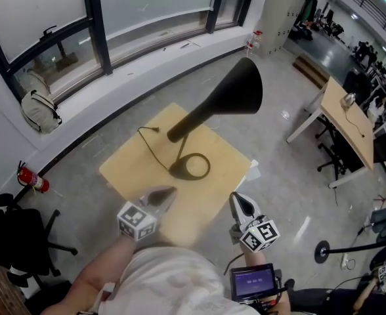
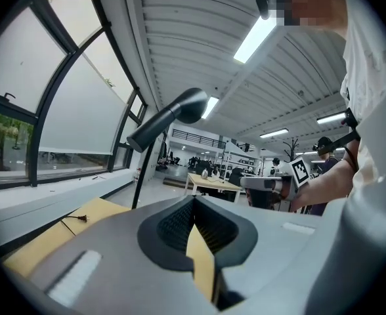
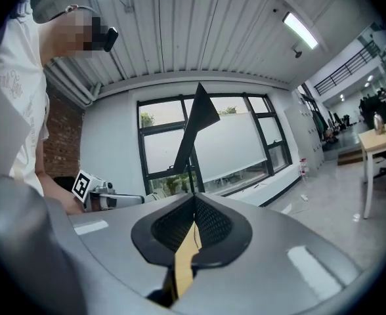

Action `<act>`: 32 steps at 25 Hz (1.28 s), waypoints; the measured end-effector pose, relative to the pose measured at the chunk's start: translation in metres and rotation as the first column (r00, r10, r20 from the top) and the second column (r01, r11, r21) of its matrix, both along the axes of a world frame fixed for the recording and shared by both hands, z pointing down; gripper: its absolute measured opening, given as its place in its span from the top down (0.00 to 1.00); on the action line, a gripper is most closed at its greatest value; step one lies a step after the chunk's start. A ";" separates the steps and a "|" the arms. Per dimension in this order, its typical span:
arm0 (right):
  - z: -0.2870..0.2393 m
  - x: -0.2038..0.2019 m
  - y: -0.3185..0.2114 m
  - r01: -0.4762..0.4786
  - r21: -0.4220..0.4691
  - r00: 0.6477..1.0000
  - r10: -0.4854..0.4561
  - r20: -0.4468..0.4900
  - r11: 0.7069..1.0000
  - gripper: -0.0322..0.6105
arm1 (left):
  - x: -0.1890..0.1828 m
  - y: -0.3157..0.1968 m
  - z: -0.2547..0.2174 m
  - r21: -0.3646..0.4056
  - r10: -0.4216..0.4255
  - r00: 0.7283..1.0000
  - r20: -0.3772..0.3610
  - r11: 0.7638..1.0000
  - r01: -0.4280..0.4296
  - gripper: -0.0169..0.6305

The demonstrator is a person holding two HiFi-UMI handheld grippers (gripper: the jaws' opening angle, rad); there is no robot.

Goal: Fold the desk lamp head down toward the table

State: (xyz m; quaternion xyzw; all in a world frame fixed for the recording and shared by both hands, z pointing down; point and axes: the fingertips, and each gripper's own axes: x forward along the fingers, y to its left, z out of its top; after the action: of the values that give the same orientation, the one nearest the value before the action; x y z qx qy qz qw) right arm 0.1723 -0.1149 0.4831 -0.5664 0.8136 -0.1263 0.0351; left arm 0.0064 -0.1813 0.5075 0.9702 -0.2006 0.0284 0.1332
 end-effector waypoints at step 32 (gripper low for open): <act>-0.166 -0.014 -0.101 0.126 0.204 0.946 -0.056 -0.319 0.971 0.93 | 0.010 -0.100 -0.025 0.056 -0.015 0.998 -0.063 0.998 0.018 0.94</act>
State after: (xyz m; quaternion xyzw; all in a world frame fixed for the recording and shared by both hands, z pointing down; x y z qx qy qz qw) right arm 0.1580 -0.2155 0.3171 -0.5333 0.8434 0.0546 -0.0366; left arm 0.0164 -0.2813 0.4824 0.9723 -0.2050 -0.0086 0.1124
